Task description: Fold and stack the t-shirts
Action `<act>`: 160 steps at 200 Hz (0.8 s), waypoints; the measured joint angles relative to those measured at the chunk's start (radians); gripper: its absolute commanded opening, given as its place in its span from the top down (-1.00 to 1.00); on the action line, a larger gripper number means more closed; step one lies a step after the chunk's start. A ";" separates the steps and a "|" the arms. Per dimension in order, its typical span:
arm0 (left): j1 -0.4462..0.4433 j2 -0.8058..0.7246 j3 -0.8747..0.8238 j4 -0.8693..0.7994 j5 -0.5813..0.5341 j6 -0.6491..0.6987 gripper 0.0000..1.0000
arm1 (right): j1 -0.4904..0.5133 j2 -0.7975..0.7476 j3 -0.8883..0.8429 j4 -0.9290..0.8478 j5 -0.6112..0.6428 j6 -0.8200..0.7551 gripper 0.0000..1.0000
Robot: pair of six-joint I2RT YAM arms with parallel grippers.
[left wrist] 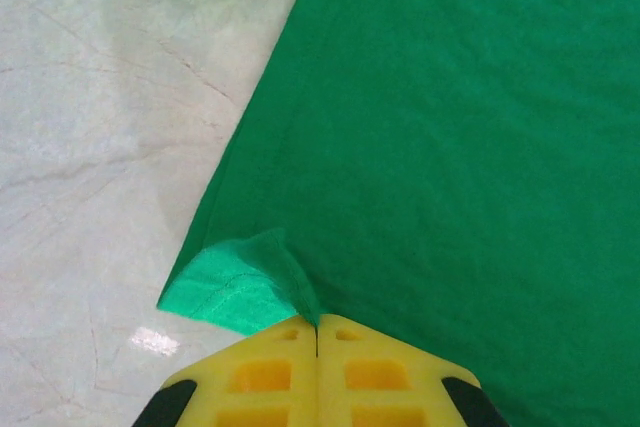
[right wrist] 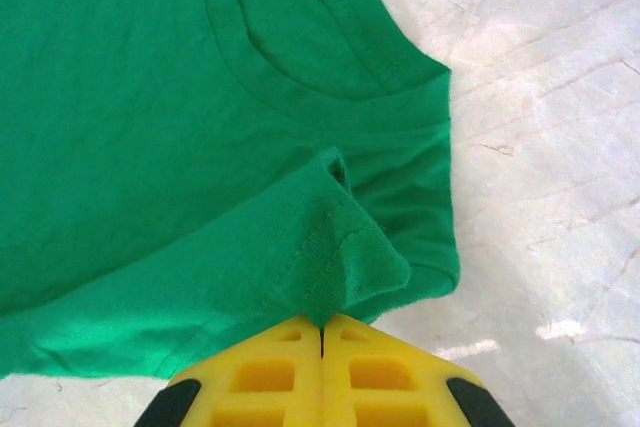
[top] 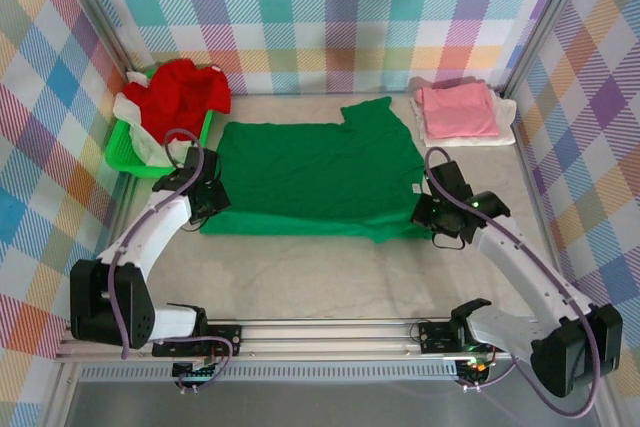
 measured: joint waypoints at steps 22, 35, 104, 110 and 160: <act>0.002 0.045 0.021 0.001 -0.002 0.022 1.00 | -0.010 0.046 0.010 0.022 -0.022 -0.029 1.00; 0.003 0.068 0.032 0.003 -0.007 0.031 1.00 | -0.015 0.072 0.021 0.035 -0.034 -0.041 1.00; 0.006 0.195 0.074 0.046 -0.055 0.058 1.00 | -0.052 0.235 0.079 0.129 -0.071 -0.086 0.85; 0.008 0.214 0.086 0.050 -0.063 0.060 0.93 | -0.055 0.255 0.090 0.140 -0.073 -0.091 0.77; 0.023 0.328 0.245 0.060 -0.176 0.065 0.05 | -0.093 0.471 0.320 0.195 -0.058 -0.147 0.36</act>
